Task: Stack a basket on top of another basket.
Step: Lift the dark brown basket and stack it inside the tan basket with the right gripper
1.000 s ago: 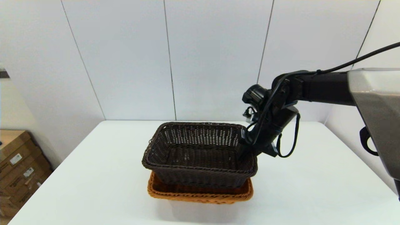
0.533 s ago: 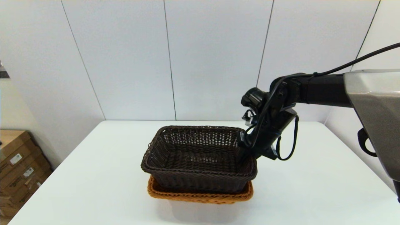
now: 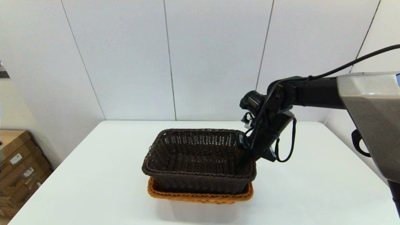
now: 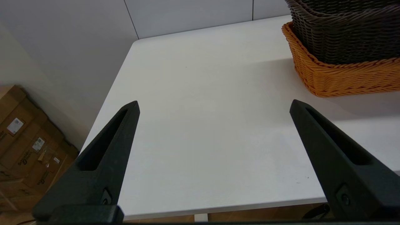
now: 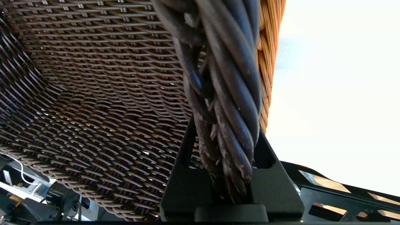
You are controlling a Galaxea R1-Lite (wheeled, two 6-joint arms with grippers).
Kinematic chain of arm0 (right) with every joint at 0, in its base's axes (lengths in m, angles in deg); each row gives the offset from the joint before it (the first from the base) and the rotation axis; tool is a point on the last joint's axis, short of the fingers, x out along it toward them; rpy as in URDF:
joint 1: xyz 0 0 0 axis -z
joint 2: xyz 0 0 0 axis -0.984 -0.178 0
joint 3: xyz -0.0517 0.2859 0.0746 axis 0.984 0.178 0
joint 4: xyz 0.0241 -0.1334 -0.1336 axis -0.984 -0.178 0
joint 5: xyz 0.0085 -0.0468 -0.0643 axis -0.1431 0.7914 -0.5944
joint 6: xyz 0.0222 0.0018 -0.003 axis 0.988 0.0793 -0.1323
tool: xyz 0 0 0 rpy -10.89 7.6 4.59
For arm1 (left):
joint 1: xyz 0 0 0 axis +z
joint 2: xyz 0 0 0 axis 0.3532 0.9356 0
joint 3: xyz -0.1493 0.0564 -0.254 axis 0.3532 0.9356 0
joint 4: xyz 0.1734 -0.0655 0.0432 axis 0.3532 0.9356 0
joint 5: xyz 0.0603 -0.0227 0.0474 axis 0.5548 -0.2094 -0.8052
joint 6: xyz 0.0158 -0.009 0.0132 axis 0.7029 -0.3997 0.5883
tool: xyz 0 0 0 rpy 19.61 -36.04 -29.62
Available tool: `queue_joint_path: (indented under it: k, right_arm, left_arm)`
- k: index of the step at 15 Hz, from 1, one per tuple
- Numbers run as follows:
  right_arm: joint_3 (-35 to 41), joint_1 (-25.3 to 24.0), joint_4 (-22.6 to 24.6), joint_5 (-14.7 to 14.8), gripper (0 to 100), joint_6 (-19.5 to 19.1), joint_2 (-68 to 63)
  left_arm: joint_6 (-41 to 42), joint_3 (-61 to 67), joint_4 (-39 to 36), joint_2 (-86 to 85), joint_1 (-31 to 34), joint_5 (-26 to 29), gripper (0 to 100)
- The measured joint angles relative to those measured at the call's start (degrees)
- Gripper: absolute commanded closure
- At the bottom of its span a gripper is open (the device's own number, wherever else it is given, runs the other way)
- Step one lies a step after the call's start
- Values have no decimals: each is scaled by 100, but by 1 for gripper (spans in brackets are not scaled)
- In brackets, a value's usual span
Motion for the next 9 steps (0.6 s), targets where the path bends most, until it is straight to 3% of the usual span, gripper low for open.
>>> queue_joint_path:
  k: [2,3,9]
  right_arm:
    - [-5,1,0,-2,100,0,-2]
    - [-7,6,0,-2,0,0,0]
    - [-27,34,5,0,0,-9,22]
  left_arm:
    - [2,0,-1,0,0,-2,0]
    - [2,0,-1,0,0,0,0]
    - [5,0,0,0,-2,0,0]
